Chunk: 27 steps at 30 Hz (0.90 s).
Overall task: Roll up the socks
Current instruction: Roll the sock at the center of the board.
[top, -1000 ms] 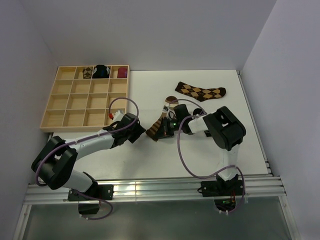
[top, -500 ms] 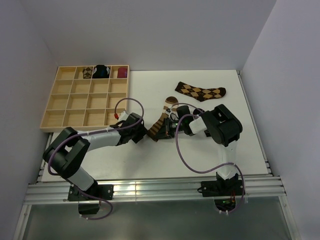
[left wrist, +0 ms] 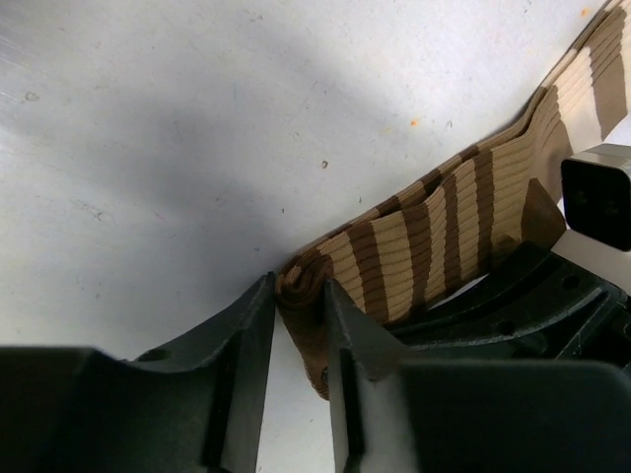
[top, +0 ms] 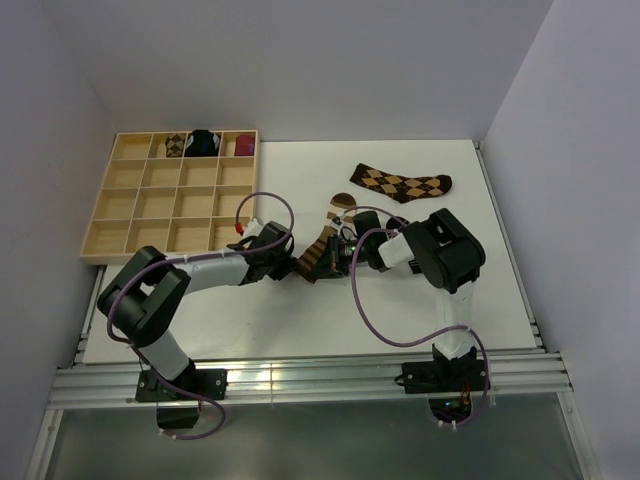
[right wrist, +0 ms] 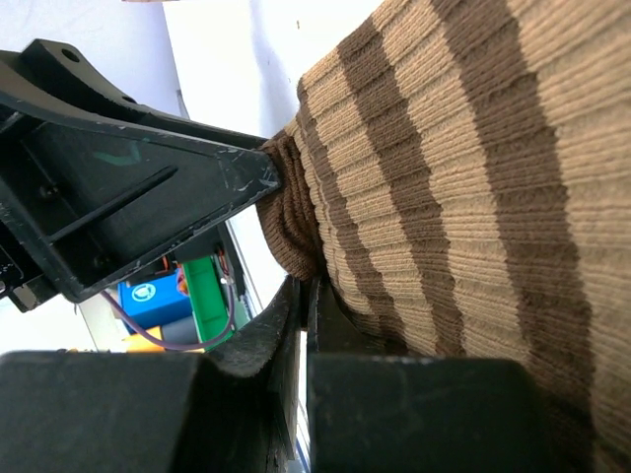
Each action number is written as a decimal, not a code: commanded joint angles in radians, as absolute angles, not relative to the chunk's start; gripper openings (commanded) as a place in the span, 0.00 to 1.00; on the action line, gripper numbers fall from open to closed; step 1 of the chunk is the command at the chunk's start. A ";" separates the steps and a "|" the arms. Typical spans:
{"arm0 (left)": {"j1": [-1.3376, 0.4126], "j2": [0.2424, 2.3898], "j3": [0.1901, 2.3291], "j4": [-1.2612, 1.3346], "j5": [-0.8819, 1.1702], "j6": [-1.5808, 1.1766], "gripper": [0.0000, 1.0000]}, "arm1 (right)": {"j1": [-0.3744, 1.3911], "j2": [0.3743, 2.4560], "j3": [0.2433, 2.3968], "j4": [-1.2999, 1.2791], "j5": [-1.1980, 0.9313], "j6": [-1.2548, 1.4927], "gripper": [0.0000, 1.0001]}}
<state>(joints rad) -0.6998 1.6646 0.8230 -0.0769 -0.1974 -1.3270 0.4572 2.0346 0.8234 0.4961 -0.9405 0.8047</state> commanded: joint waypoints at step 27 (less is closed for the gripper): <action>-0.746 1.805 1.170 -0.495 -0.218 -1.192 0.20 | 0.739 1.594 0.675 0.340 -0.150 0.255 0.54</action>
